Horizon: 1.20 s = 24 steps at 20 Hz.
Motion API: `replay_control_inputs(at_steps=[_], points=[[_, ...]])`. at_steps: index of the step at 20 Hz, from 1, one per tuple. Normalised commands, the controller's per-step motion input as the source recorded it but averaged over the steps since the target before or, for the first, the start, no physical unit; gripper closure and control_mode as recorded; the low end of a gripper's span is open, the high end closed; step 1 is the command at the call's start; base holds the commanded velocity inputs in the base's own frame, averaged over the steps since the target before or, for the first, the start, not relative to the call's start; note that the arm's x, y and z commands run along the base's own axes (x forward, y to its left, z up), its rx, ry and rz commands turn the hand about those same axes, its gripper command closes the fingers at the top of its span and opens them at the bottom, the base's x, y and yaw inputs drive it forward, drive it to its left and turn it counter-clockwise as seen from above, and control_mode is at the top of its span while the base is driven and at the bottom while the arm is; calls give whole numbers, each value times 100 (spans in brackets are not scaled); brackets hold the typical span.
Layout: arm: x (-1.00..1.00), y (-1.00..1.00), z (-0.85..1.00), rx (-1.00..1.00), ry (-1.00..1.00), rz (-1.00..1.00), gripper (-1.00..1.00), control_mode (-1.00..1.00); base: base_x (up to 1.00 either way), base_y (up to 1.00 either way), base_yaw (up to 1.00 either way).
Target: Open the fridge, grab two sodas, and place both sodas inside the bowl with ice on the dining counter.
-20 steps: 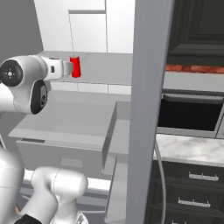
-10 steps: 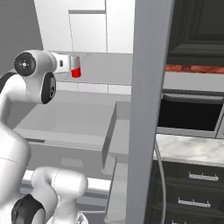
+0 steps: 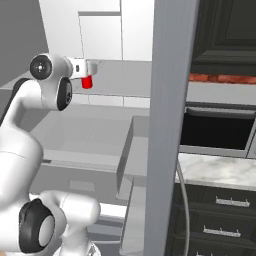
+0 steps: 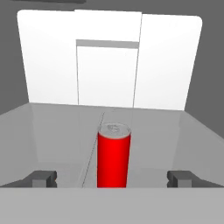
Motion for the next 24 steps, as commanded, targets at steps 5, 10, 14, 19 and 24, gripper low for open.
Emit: replay_control_inputs(at_steps=[5, 10, 14, 19, 24], points=[[38, 0, -7, -3, 5, 0, -100, -100, 0, 0, 0], [28, 0, -3, 2, 0, 0, -100, -100, 0, 0, 0], [26, 0, -14, 6, 0, 0, -100, -100, 0, 0, 0], [19, 0, -25, 0, 0, 0, -100, -100, 0, 0, 0], [7, 0, -11, 0, 0, 0, -100, -100, 0, 0, 0]])
